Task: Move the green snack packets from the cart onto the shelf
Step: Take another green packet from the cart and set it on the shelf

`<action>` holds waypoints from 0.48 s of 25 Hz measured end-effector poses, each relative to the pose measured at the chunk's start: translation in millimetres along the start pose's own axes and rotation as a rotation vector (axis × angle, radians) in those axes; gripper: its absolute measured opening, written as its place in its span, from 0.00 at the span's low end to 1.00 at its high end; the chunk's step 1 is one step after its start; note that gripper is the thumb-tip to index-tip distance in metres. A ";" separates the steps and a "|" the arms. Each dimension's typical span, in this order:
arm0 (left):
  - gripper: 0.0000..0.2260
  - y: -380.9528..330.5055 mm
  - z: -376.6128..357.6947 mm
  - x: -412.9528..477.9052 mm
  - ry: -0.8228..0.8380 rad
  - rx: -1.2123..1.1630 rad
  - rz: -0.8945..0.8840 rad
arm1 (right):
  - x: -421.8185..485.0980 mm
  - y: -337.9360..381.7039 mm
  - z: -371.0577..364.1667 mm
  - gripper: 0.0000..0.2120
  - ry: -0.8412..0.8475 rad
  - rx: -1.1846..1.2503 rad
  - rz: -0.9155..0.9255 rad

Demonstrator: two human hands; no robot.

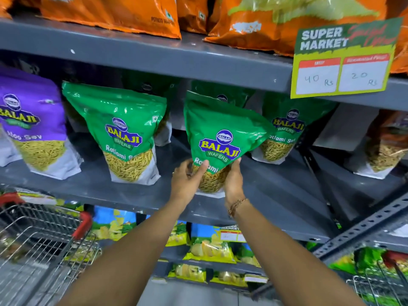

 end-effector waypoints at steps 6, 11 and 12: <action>0.17 12.5 57.7 -30.6 -0.141 -0.125 -0.086 | -58.4 -43.3 -18.1 0.16 -0.538 -0.142 -0.031; 0.15 84.1 273.2 -78.1 -0.749 -0.203 -0.058 | -159.6 -103.4 -204.9 0.14 0.212 -0.120 0.151; 0.14 111.4 331.5 -96.9 -0.914 -0.217 0.009 | -185.5 -121.5 -258.4 0.14 0.390 -0.179 0.164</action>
Point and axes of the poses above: each hand's wrist, its own x-axis towards the middle knuckle, its own z-axis out of the back of the hand, y = z × x, the point moved 5 cm from there along x, towards the middle knuckle, and after that the axes turned 8 degrees about -x, right-handed, at the moved point
